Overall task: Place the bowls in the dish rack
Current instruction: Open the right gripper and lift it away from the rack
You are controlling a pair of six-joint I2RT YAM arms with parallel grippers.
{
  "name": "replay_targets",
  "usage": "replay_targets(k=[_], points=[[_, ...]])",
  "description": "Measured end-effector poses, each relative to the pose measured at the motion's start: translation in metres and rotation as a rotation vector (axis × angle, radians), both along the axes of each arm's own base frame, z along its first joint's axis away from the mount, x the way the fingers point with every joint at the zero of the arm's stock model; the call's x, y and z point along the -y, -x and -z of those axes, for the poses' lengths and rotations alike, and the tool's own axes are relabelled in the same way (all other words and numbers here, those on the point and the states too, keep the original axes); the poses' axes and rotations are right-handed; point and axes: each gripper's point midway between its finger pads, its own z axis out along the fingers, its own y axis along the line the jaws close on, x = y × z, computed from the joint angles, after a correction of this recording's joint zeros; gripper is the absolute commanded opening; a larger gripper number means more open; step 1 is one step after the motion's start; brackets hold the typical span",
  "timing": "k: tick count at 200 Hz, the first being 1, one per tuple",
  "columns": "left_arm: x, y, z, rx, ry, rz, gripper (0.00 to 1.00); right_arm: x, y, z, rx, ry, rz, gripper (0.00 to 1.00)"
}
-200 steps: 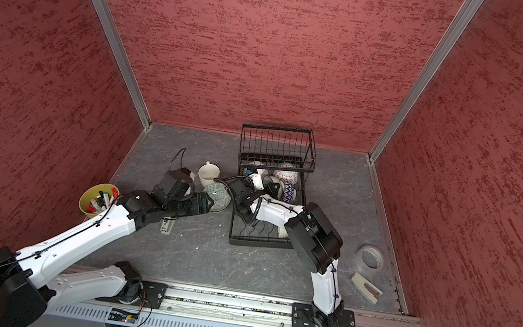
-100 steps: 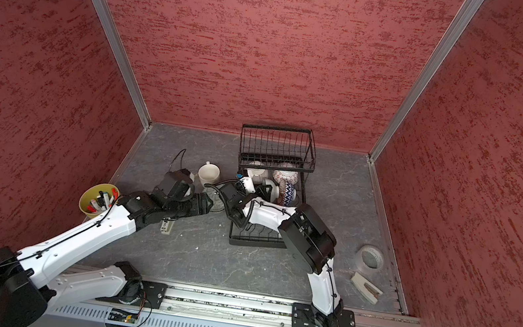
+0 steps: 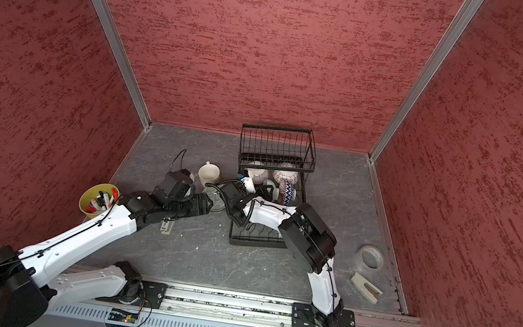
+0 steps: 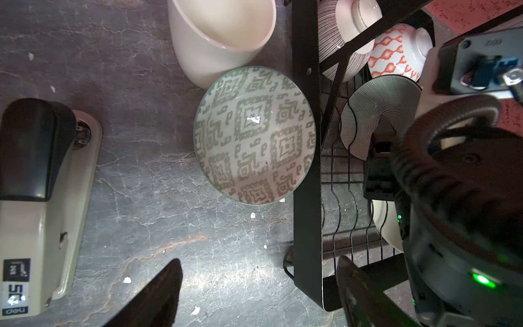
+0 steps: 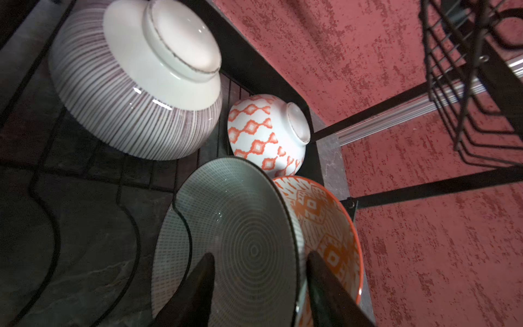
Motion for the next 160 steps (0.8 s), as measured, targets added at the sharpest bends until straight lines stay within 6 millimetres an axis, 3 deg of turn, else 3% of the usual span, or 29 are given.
replay_targets(k=[35,94,160], points=[[0.0,0.0,0.0,0.0,0.0,-0.001,0.85,-0.002,0.004,-0.002,-0.016,-0.052,-0.015,0.72],[0.0,0.0,0.0,0.0,0.0,-0.001,0.85,-0.006,0.007,-0.02,-0.008,-0.143,-0.038,0.72],[-0.004,-0.001,0.007,-0.024,-0.014,-0.014,0.86,-0.004,0.026,-0.022,-0.065,-0.247,-0.108,0.73]])
